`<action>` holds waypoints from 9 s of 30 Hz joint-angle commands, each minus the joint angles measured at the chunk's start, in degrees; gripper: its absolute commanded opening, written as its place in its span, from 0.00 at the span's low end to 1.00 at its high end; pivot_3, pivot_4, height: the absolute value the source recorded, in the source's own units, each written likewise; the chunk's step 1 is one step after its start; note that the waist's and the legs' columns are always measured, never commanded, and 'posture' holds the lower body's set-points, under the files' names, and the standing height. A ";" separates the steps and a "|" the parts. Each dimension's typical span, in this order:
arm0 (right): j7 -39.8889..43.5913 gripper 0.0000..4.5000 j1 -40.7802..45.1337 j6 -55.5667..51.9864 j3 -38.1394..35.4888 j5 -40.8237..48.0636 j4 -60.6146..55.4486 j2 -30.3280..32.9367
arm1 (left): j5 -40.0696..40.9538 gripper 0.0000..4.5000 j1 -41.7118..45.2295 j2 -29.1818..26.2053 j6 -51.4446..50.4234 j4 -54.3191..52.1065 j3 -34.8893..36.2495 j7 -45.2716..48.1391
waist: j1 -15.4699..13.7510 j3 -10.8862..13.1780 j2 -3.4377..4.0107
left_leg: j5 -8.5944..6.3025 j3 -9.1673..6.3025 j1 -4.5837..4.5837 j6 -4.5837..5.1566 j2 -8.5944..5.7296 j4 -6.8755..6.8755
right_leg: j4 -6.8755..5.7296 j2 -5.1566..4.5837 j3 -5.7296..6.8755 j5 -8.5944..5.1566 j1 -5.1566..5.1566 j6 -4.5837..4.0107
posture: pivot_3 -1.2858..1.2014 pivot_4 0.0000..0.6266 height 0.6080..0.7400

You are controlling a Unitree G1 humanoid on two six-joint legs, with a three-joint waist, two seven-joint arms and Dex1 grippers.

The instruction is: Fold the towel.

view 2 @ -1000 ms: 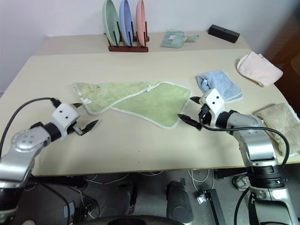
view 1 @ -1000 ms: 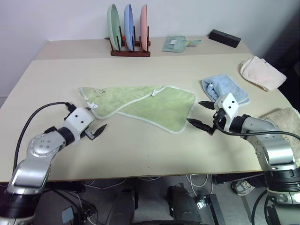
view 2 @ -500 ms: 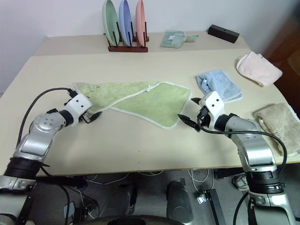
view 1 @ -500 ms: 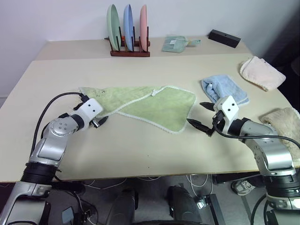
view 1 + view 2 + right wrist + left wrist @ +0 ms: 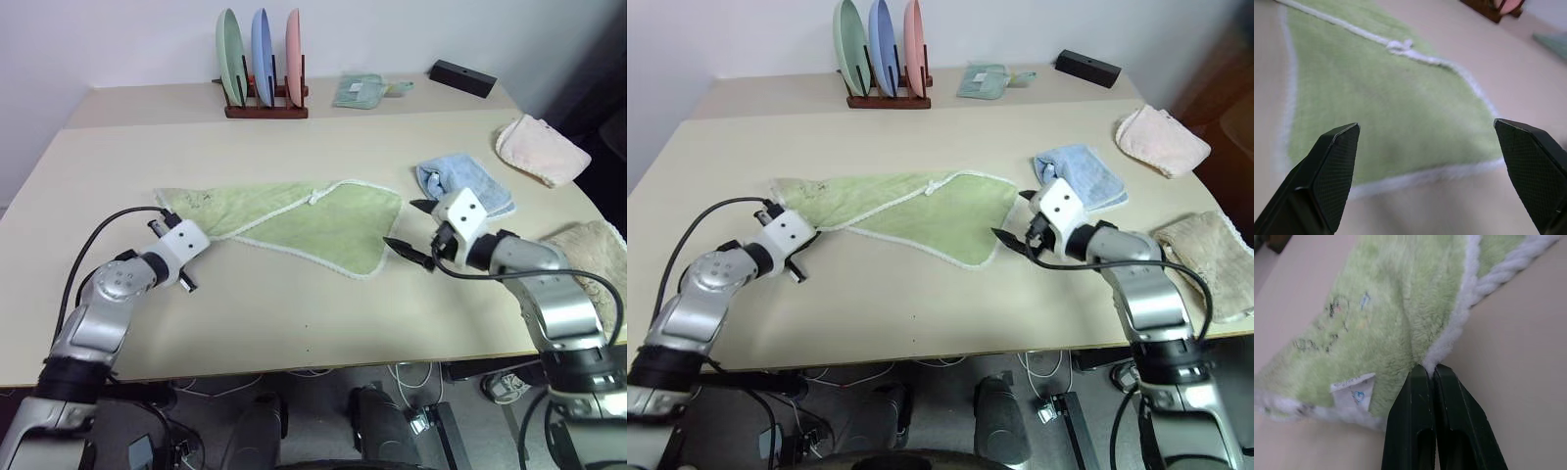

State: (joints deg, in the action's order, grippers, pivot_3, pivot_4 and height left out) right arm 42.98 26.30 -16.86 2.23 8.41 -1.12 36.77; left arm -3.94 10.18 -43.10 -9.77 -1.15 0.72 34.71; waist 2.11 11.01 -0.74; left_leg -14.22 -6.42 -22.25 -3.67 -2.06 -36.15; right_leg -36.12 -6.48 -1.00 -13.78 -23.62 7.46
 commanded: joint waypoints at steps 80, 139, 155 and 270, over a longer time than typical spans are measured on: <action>28.63 0.01 -1.39 -0.97 -3.38 8.20 -8.31 23.39 | 26.17 0.00 -30.07 -13.17 -13.17 -19.33 37.94 22.88 | 0.03 0.14 0.01 | -0.16 0.50 0.68 0.26 0.11 -0.17 | -0.01 -0.14 -0.04 -0.22 0.46 -0.26 | 0.52 0.24 1.00; -19.69 0.99 -14.55 -54.69 -22.45 32.04 -25.24 -15.47 | 22.72 0.74 -10.44 2.45 -3.88 -10.09 23.07 1.16 | -0.55 0.04 -0.14 | -0.12 0.30 0.02 0.24 0.02 -0.22 | -0.05 -0.09 -0.03 0.16 -0.08 -0.04 | 0.52 0.24 1.00; -44.24 0.87 2.26 -52.99 -34.48 29.97 -8.23 -35.58 | 26.14 0.74 -13.39 5.76 -11.03 -32.12 1.40 7.24 | -0.89 -0.02 -0.02 | -0.12 0.34 0.07 0.25 0.04 -0.17 | -0.04 -0.03 -0.04 0.16 -0.08 -0.08 | 0.52 0.24 1.00; 5.08 0.97 -3.94 -10.52 6.90 8.47 -20.94 -3.59 | 64.51 0.01 0.52 20.95 -30.91 -23.74 31.95 -36.73 | -1.37 0.01 -0.17 | -0.09 0.06 -0.01 0.17 -0.03 -0.09 | 0.26 -0.07 0.21 0.05 0.04 -0.25 | 0.52 0.24 1.00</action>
State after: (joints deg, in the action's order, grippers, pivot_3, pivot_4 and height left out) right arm 47.75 21.96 -28.38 10.26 16.52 -20.97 33.06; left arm 61.25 11.08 -20.64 -40.96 -22.84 34.08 -5.35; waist 0.74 11.03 -0.91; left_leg -14.31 -6.35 -22.26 -3.50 -2.10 -36.25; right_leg -35.80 -6.56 -0.79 -13.74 -23.55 7.20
